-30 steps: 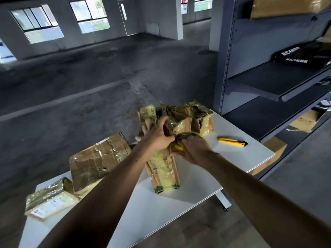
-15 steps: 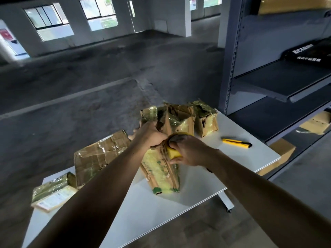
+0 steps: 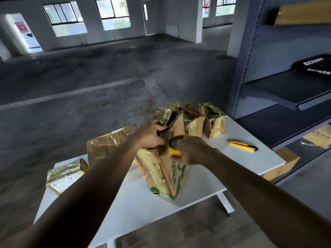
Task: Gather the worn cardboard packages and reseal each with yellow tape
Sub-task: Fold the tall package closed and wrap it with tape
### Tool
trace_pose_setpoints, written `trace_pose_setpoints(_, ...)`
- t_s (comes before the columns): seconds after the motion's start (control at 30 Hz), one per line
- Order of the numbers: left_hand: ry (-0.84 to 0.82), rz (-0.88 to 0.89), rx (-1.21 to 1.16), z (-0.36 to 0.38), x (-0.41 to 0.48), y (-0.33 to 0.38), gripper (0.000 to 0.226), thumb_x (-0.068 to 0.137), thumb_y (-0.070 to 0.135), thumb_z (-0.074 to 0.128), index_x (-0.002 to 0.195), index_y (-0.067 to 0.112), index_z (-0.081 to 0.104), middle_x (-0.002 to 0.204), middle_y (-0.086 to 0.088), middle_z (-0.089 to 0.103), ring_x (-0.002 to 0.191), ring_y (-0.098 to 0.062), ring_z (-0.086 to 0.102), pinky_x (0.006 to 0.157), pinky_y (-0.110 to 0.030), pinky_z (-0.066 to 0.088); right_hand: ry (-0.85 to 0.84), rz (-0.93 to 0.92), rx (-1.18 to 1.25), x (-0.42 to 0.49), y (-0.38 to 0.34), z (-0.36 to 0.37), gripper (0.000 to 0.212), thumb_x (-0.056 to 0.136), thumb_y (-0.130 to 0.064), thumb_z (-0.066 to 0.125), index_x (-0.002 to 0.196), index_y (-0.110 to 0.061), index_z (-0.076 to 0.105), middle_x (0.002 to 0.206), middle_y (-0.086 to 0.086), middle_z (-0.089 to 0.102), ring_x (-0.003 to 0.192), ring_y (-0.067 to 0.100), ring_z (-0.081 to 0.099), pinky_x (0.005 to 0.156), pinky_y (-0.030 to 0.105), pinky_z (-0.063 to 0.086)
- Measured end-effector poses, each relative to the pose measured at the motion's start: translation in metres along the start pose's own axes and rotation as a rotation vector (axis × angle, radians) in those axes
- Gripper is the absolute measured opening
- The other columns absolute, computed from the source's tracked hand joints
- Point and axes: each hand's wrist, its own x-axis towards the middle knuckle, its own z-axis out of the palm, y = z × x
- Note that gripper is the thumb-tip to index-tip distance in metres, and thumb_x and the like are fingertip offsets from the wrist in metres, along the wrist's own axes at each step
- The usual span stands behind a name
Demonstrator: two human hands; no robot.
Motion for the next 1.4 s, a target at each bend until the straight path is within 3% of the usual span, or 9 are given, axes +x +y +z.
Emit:
trace_pose_setpoints(0.27,-0.082,0.175,0.182,-0.006,-0.015,-0.010,0.070,0.086,0.034,0.068,0.146,0.050,0.036,0.165,0.017,0.001,0.148,-0.019,0.024,0.115,-0.038,0.028,0.023,0.086,-0.026,-0.001,-0.006,0.018,0.058,0.087,-0.076,0.047,0.092,-0.018,0.056,0.082,0.003,0.056,0.085,0.024,0.062,0.071,0.030,0.037)
trace_pose_setpoints(0.33,-0.130,0.213,0.243,-0.004,-0.016,-0.015,0.077,0.085,0.034,0.070,0.146,0.057,0.029,0.163,0.021,-0.006,0.149,-0.020,0.019,0.117,-0.048,0.026,-0.042,0.018,-0.040,-0.003,-0.006,0.019,0.065,0.086,-0.077,0.045,0.097,-0.015,0.058,0.094,0.006,0.064,0.088,0.025,0.061,0.078,0.031,0.039)
trace_pose_setpoints(0.4,-0.166,0.226,0.262,-0.002,-0.016,-0.020,0.091,0.084,0.033,0.073,0.147,0.063,0.013,0.162,0.021,-0.017,0.150,-0.022,0.012,0.117,-0.054,0.025,-0.150,-0.043,0.007,-0.008,-0.006,0.017,0.071,0.089,-0.074,0.044,0.130,-0.016,0.055,0.122,0.011,0.064,0.107,0.028,0.059,0.090,0.034,0.040)
trace_pose_setpoints(0.5,-0.174,0.173,0.213,-0.004,-0.013,-0.027,0.114,0.081,0.028,0.078,0.146,0.061,-0.009,0.160,0.014,-0.027,0.151,-0.024,0.006,0.120,-0.051,0.020,-0.318,-0.058,0.135,-0.014,-0.012,0.012,0.080,0.095,-0.060,0.051,0.157,-0.018,0.021,0.156,0.010,0.038,0.135,0.030,0.044,0.103,0.037,0.039)
trace_pose_setpoints(0.6,-0.190,0.077,0.206,-0.004,-0.008,-0.030,0.119,0.082,0.035,0.077,0.149,0.048,-0.019,0.164,0.002,-0.015,0.152,-0.024,0.007,0.120,-0.041,0.021,-0.400,-0.060,0.116,-0.016,-0.016,0.012,0.082,0.096,-0.046,0.056,0.158,-0.012,0.013,0.161,0.010,0.028,0.141,0.028,0.037,0.104,0.034,0.035)
trace_pose_setpoints(0.73,-0.201,0.040,0.171,-0.003,-0.005,-0.028,0.112,0.085,0.029,0.073,0.151,0.048,-0.016,0.164,0.002,-0.017,0.152,-0.023,0.000,0.122,-0.043,0.017,-0.458,-0.033,0.072,-0.015,-0.012,0.012,0.055,0.098,-0.040,0.055,0.140,-0.007,0.044,0.147,0.014,0.046,0.131,0.031,0.046,0.099,0.034,0.037)
trace_pose_setpoints(1.03,-0.173,0.092,0.197,-0.008,-0.002,-0.037,0.100,0.084,0.022,0.068,0.153,0.052,0.002,0.165,0.011,-0.011,0.152,-0.018,0.006,0.117,-0.031,0.018,-0.062,-0.066,0.053,-0.010,-0.002,0.011,0.043,0.095,-0.046,0.055,0.119,-0.010,0.058,0.125,0.011,0.062,0.114,0.028,0.058,0.090,0.033,0.045)
trace_pose_setpoints(1.2,-0.216,0.080,0.208,-0.012,-0.005,-0.032,0.100,0.087,0.019,0.066,0.152,0.054,-0.002,0.165,0.012,-0.013,0.152,-0.019,0.006,0.115,-0.033,0.021,0.007,0.241,0.040,-0.004,0.017,0.015,0.061,0.092,-0.070,0.044,0.107,-0.013,0.060,0.102,0.008,0.067,0.098,0.026,0.063,0.076,0.032,0.046)
trace_pose_setpoints(1.4,-0.287,-0.007,0.190,-0.011,-0.001,-0.017,0.106,0.088,0.025,0.067,0.149,0.054,-0.014,0.161,0.011,-0.024,0.152,-0.026,0.010,0.102,-0.030,0.037,0.099,0.270,0.065,0.000,0.015,0.024,0.059,0.093,-0.066,0.044,0.109,-0.012,0.062,0.111,0.009,0.068,0.103,0.028,0.063,0.082,0.037,0.052)
